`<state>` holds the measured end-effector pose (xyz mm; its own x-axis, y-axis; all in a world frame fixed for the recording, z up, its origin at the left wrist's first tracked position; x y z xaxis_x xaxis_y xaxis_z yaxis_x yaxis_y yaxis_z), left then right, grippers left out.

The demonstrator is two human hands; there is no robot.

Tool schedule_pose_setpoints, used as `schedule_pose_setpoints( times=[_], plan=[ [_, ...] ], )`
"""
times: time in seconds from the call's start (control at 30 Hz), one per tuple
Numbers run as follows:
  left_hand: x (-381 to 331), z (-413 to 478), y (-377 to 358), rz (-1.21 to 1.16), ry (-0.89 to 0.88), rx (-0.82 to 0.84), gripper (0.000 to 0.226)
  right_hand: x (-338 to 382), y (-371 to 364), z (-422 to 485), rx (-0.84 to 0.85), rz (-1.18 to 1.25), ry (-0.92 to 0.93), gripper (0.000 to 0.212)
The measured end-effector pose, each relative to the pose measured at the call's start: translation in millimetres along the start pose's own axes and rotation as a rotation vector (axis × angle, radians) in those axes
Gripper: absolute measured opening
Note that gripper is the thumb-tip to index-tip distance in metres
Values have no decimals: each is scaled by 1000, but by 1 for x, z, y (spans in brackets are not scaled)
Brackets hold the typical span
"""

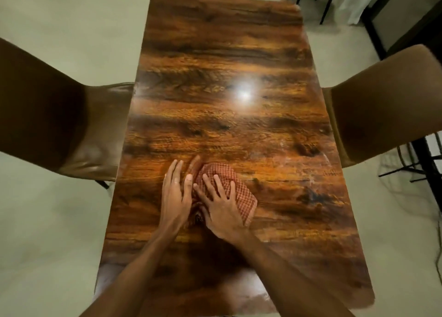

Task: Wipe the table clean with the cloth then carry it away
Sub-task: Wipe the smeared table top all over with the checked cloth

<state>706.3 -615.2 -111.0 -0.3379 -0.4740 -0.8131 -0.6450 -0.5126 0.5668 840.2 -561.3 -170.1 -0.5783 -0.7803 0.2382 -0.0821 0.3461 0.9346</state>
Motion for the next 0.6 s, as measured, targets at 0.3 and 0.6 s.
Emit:
schedule_pose_setpoints(
  times=[0.3,0.6],
  plan=[
    [63,19,76,-87,175,-262,61,14,29,101,10,-34,70,62],
    [109,5,141,-20,260,-507,56,138,40,230,58,-114,331,58]
  ],
)
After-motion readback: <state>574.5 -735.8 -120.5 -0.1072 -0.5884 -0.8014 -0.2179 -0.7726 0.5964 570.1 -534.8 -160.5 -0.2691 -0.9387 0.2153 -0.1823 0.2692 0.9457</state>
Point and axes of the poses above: each hand's wrist, its own z-axis towards the middle knuckle, its own y-axis out of the back of the hand, x = y × z, the point moved 7 cm from there along z, towards the middle knuckle
